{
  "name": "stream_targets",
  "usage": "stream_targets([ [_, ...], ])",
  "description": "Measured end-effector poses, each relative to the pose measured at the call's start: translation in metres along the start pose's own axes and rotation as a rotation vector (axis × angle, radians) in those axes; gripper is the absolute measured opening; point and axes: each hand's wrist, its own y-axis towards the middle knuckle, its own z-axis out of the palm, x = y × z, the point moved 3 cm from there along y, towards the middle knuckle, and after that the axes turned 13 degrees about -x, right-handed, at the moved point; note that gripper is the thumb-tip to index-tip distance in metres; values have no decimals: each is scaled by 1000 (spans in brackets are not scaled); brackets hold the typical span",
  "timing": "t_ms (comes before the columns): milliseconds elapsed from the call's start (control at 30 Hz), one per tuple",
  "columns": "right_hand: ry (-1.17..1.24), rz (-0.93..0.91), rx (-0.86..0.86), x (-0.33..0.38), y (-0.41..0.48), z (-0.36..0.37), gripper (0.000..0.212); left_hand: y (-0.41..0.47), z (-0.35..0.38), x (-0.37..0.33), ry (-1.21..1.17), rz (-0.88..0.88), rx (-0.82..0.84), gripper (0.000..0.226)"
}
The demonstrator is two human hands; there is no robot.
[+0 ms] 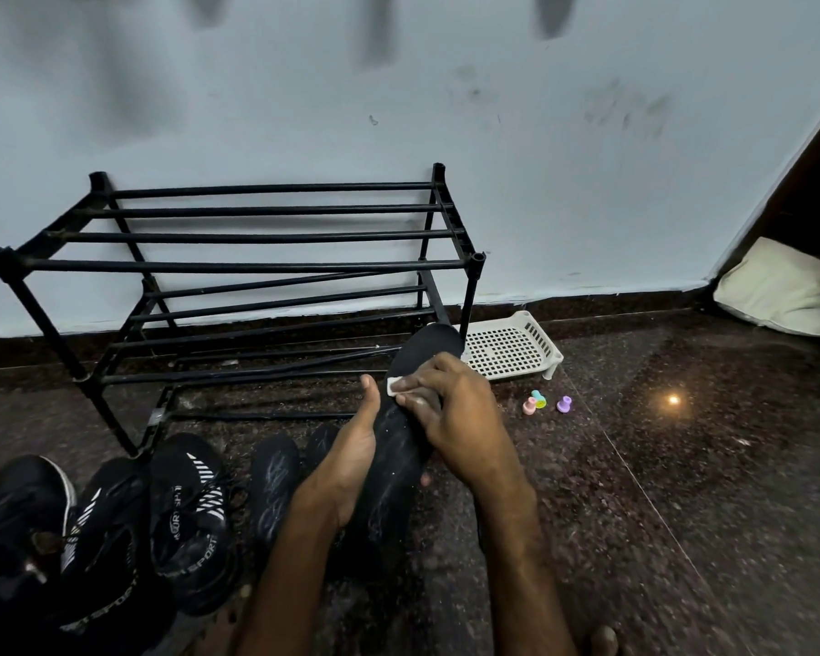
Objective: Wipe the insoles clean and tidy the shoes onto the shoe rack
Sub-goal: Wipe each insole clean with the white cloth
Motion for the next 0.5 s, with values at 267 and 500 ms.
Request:
stream_targets([
  [267,-53,109,50,-14,0,-13,13,12,-6,6,45,43,-20,89],
  [500,-70,183,160,-18,-6,-1,11,15,-12,6,-52,36,-22,95],
])
